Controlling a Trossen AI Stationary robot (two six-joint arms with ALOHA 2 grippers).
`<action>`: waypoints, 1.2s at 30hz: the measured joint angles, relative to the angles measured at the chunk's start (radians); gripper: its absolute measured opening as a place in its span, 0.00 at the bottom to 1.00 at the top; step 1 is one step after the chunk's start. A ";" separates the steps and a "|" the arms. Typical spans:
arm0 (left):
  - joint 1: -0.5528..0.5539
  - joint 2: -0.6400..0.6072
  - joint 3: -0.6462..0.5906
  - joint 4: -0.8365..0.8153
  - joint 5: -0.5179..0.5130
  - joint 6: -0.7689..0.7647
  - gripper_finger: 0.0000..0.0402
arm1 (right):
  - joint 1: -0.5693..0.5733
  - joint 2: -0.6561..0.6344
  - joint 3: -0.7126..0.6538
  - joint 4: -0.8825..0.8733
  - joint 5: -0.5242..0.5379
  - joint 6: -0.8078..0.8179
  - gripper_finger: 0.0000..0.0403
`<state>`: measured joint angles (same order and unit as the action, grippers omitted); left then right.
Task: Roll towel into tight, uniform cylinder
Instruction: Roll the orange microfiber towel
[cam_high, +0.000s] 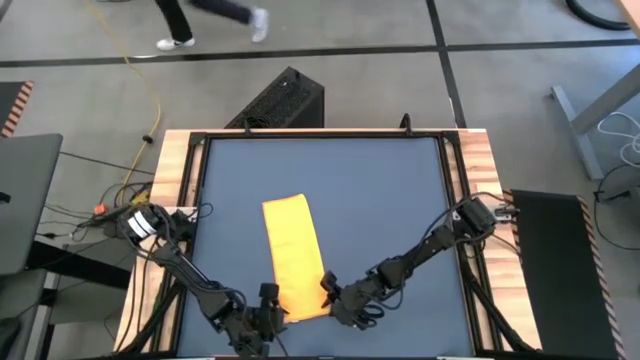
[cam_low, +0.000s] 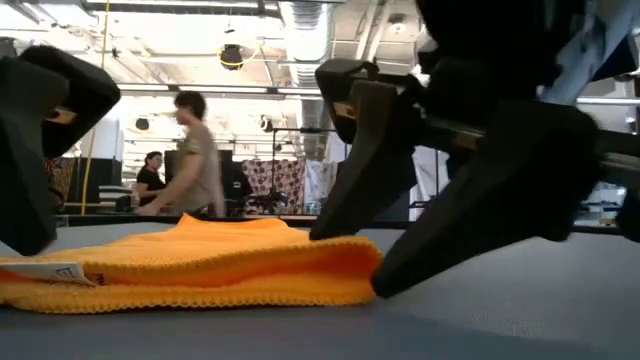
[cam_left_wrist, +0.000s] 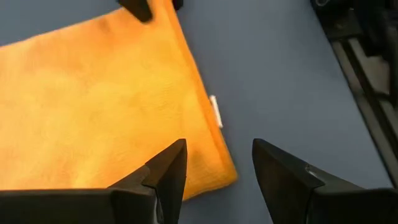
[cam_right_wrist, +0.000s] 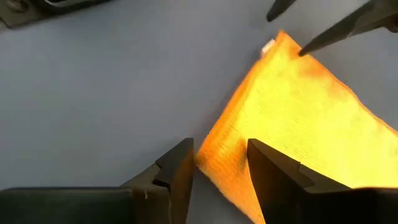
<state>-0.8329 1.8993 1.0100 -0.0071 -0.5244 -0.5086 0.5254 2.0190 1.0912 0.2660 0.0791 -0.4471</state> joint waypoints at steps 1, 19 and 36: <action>0.001 0.001 0.000 -0.004 0.000 0.004 0.43 | -0.002 0.000 0.000 -0.001 0.000 0.001 0.43; 0.086 0.001 0.000 -0.047 0.092 -0.012 0.13 | -0.006 -0.002 0.001 -0.079 -0.001 0.308 0.17; 0.141 0.001 0.002 0.043 0.449 -0.089 0.00 | -0.083 -0.011 0.000 -0.080 -0.278 0.693 0.07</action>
<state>-0.6921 1.8999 1.0115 0.0358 -0.0750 -0.5976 0.4425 2.0075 1.0912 0.1863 -0.1987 0.2463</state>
